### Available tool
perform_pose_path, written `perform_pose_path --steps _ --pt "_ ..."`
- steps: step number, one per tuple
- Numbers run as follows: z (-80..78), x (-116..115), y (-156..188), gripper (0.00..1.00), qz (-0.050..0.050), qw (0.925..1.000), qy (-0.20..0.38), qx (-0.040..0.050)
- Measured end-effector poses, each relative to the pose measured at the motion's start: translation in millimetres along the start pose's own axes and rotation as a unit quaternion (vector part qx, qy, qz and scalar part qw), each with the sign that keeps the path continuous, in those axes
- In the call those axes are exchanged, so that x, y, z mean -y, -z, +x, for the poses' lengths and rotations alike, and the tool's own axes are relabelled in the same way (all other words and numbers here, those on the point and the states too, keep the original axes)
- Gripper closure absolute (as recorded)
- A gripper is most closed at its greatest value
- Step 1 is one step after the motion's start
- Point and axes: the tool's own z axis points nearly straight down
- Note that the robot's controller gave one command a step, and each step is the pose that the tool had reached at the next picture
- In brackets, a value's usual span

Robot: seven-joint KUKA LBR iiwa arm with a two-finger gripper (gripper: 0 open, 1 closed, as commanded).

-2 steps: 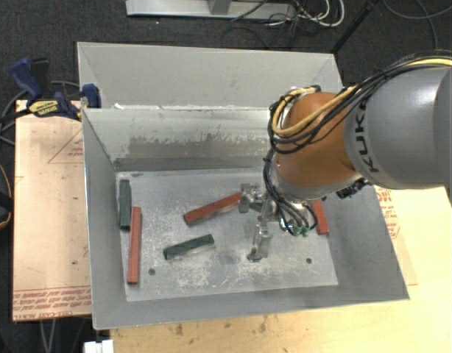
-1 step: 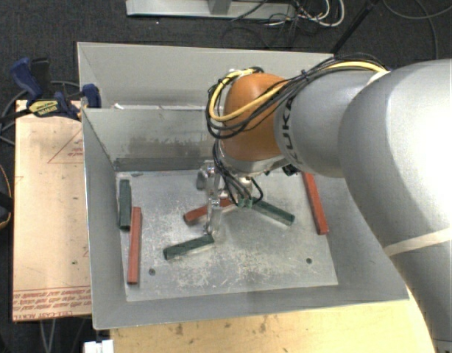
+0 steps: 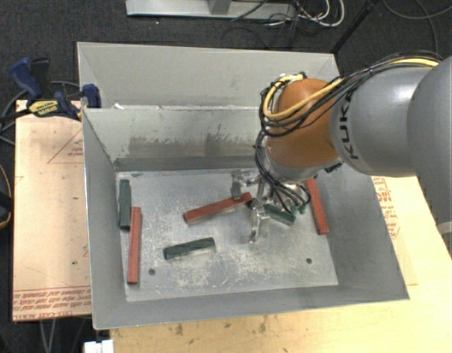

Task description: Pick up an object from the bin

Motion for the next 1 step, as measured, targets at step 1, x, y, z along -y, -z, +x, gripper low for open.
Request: perform_pose_path --steps 1 --pt "-66.0 -57.1 -24.1 0.0 -0.002 0.9983 0.058 0.0032"
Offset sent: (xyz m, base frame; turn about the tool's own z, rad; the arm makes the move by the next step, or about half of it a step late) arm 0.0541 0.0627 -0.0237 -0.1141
